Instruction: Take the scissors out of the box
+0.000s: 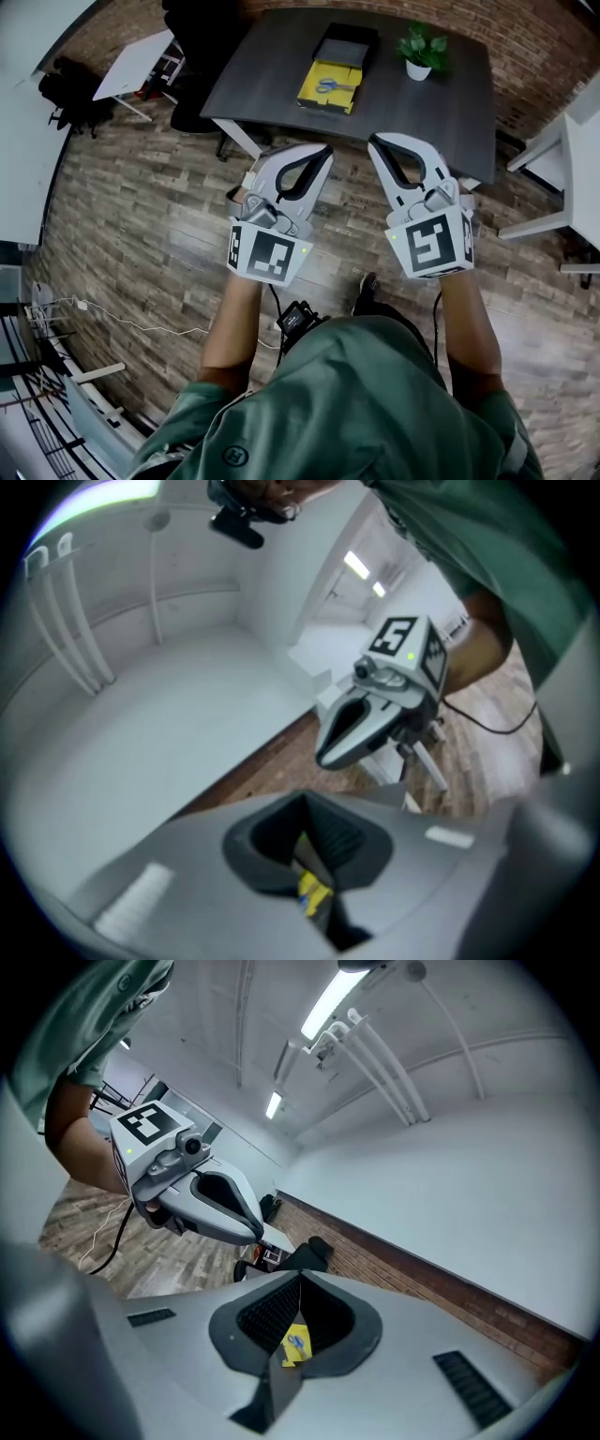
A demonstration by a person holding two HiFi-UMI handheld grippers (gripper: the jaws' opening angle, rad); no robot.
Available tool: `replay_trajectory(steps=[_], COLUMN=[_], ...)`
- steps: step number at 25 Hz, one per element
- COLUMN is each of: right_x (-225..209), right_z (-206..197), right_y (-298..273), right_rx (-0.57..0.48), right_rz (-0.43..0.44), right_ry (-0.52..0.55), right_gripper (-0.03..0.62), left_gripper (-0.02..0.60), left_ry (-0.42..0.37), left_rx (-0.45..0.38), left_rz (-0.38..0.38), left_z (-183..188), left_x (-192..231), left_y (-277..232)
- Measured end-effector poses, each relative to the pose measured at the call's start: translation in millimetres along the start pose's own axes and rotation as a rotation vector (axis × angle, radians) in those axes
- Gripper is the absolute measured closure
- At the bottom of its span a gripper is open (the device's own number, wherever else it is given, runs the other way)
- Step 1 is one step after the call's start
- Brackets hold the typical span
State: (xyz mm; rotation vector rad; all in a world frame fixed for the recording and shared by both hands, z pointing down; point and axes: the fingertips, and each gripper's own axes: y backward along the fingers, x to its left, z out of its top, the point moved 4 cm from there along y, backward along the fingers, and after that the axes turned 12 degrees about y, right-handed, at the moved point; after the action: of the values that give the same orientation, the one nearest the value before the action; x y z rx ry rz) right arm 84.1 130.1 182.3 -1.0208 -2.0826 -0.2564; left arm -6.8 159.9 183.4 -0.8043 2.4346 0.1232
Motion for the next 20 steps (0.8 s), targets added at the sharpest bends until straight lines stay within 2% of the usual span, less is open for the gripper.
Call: replay_trajectory(steps=[8,20], right_x=[-29,-46], right_z=[-26,-49], right_y=[-17,-54], right_rx=[-0.047,-0.012], right_rz=[0.017,0.033], right_ry=[-0.019,-0.018], right_gripper=[0.586,0.586], left_gripper=[0.583,0.583], left_ry=[-0.018,0.003], left_rx=[0.039,0.019], left_rz=[0.026,0.023], left_z=[1,-22], left_x=[12,44], left_y=[-37,-73])
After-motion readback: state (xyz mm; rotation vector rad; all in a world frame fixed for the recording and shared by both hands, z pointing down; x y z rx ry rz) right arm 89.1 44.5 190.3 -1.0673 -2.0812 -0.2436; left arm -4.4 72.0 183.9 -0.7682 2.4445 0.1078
